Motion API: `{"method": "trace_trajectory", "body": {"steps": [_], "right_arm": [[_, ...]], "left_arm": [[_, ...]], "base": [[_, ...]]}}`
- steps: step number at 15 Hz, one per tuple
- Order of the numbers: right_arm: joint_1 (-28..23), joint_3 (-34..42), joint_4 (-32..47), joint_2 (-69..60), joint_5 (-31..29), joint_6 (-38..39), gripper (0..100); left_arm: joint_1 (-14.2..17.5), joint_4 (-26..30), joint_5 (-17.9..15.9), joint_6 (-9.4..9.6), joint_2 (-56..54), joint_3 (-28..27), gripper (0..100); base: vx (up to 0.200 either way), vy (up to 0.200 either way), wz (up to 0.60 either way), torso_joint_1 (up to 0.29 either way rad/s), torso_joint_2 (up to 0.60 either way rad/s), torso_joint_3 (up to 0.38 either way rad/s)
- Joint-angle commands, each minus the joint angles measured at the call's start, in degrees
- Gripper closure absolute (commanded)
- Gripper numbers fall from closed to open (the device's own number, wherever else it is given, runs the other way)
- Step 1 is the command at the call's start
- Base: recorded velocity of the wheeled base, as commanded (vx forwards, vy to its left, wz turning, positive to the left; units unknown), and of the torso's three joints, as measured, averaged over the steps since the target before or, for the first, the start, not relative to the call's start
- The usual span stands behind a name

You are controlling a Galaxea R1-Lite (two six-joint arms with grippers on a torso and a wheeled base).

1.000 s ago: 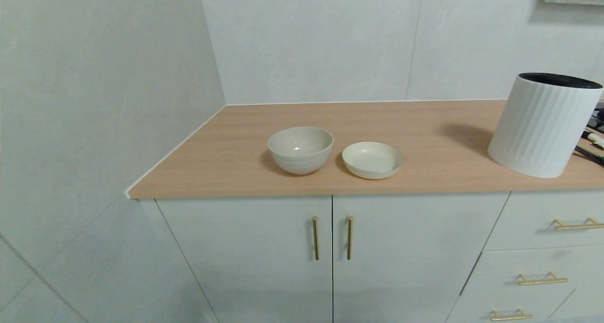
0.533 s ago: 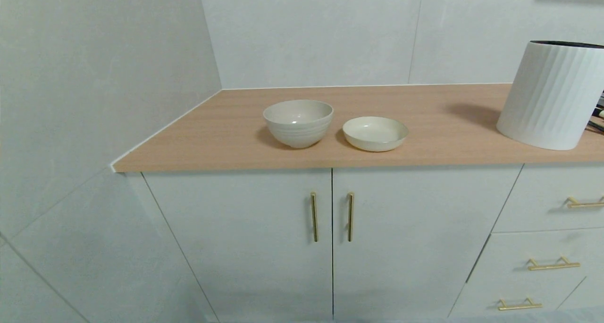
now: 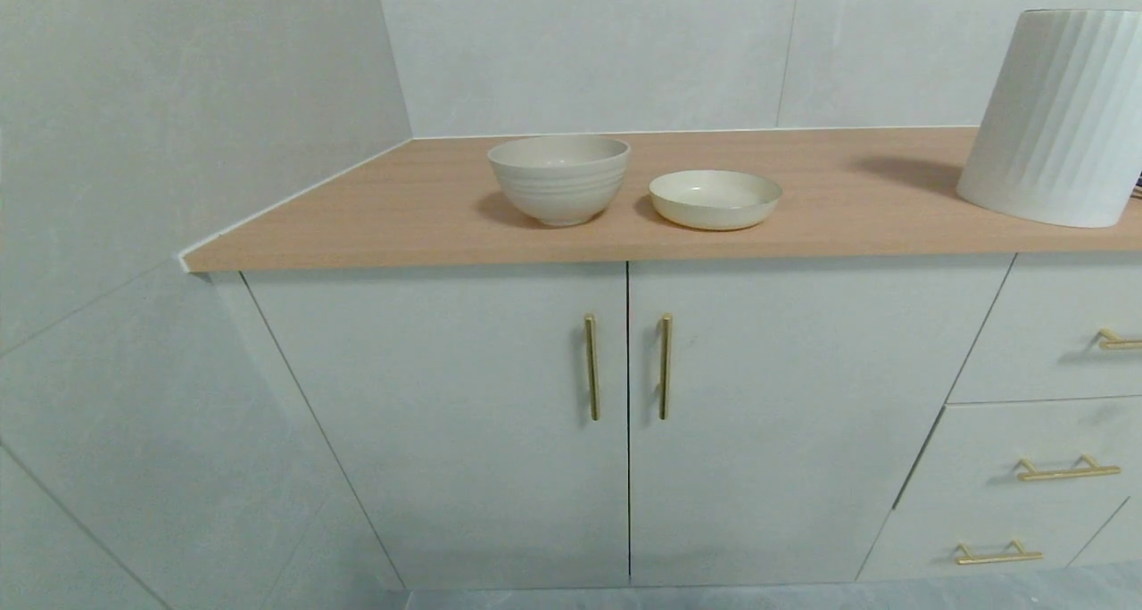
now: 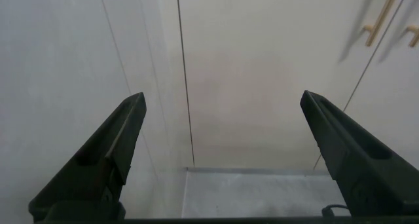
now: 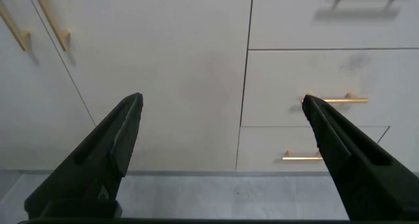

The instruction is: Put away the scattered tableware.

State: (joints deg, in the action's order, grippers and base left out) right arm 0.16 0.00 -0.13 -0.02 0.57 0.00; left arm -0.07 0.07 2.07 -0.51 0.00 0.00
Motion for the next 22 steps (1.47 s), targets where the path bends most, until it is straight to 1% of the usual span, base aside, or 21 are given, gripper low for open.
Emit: {"method": "trace_trajectory", "body": {"steps": [1,14,15,16,17,19,22], "right_arm": [[0.0,0.0,0.0,0.0,0.0,0.0,0],[0.0,-0.1,-0.2,0.0,0.6,-1.1,0],[0.0,-1.9,-1.0,0.1,1.5,-0.6,0],[0.1,-6.2,-1.1,0.4,5.1,1.2,0],[0.1,-7.1,-0.8,0.9,8.6,2.5,0],[0.1,-7.3,0.0,4.2,12.9,2.5,0],[0.4,-8.5,1.1,16.6,16.8,2.1,0]], "left_arm": [[0.0,0.0,0.0,-0.02,0.1,0.0,0],[0.0,0.0,0.0,-0.02,0.1,0.0,0],[0.0,0.0,0.0,-0.02,0.1,0.0,0],[0.0,0.0,0.0,-0.02,0.1,0.0,0],[0.0,0.0,0.0,-0.02,0.1,0.0,0],[0.0,0.0,0.0,-0.02,0.1,0.0,0],[0.0,0.0,0.0,-0.02,0.1,0.0,0]], "base": [[0.000,0.000,0.00,-0.012,0.08,0.046],[0.000,0.000,0.00,0.000,0.00,0.000],[0.000,0.000,0.00,0.000,0.00,0.000],[0.000,0.000,0.00,0.000,0.00,0.000],[0.000,0.000,0.00,0.000,0.00,0.000],[0.000,0.000,0.00,0.000,0.00,0.000],[0.000,0.000,0.00,0.000,0.00,0.000]]}}
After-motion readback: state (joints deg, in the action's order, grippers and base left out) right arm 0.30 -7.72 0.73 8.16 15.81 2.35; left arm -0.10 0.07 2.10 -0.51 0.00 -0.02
